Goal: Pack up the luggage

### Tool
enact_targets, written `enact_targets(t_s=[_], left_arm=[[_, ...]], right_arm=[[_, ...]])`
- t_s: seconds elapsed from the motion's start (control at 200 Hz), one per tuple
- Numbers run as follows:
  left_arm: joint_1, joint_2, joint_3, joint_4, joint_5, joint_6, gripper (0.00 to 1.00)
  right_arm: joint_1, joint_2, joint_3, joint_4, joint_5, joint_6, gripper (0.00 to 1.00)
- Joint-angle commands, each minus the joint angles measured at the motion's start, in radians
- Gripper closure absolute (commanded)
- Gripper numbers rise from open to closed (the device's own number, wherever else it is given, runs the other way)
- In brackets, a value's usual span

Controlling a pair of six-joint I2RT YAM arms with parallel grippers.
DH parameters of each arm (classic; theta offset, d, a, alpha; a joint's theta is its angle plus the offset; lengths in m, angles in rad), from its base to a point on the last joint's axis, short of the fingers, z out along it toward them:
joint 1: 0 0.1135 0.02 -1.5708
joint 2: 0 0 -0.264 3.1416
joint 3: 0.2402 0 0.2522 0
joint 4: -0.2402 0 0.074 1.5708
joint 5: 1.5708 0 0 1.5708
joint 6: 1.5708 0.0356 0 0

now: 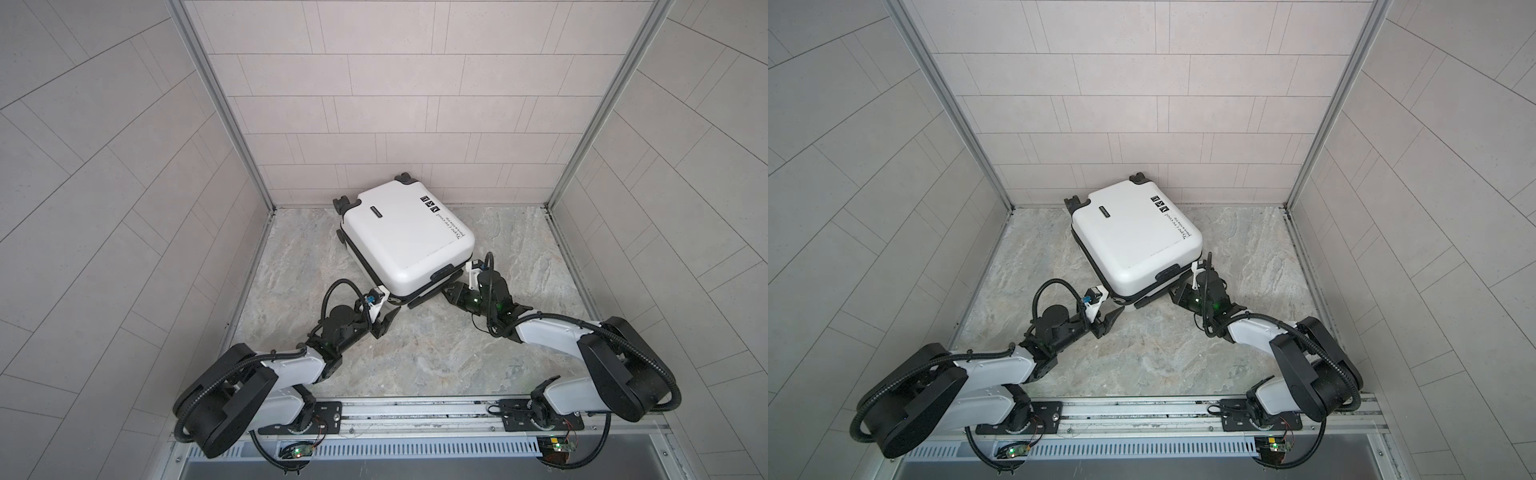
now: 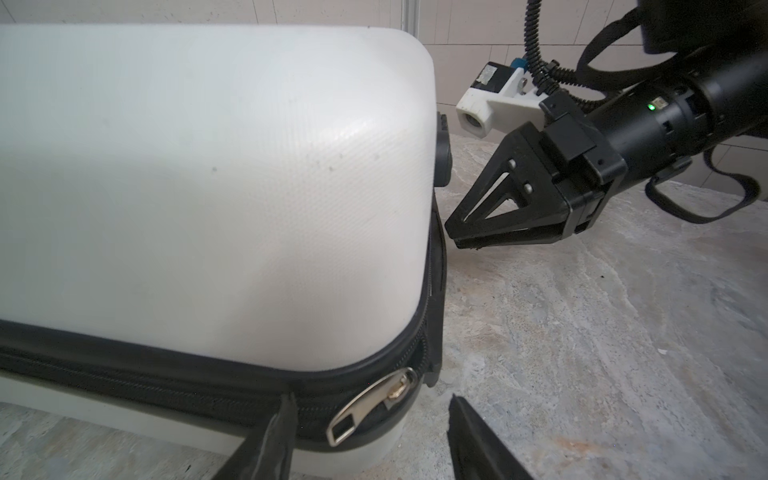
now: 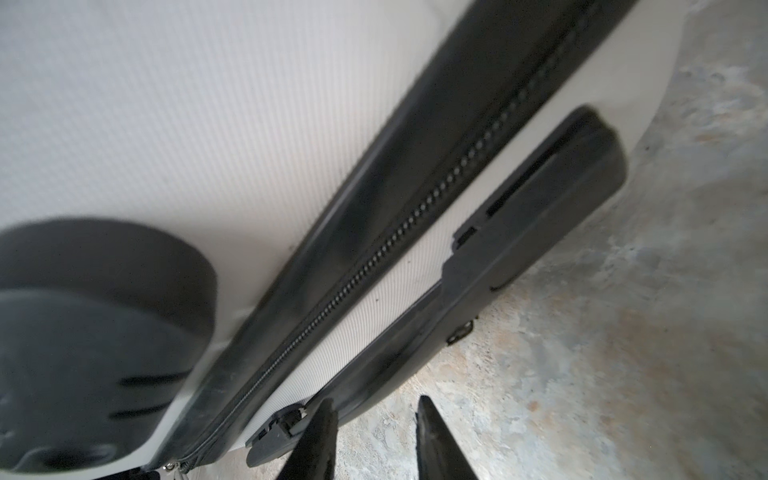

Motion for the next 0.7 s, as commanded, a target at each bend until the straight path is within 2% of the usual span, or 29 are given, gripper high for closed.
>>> enact_targets(t_s=[0.0, 0.275, 0.696], left_arm=[[-0.02, 0.031, 0.034, 0.053, 0.004, 0.004, 0.4], [-0.053, 0.112, 0.035, 0.145, -0.036, -0.03, 0.54], [-0.086, 0.146, 0.04, 0.194, -0.026, -0.103, 0.65]], right_arm=[[0.002, 0.013, 0.014, 0.028, 0.0, 0.01, 0.68], [0.027, 0.042, 0.02, 0.055, 0.006, 0.028, 0.7], [0.048, 0.085, 0.043, 0.085, 0.006, 0.042, 0.74]])
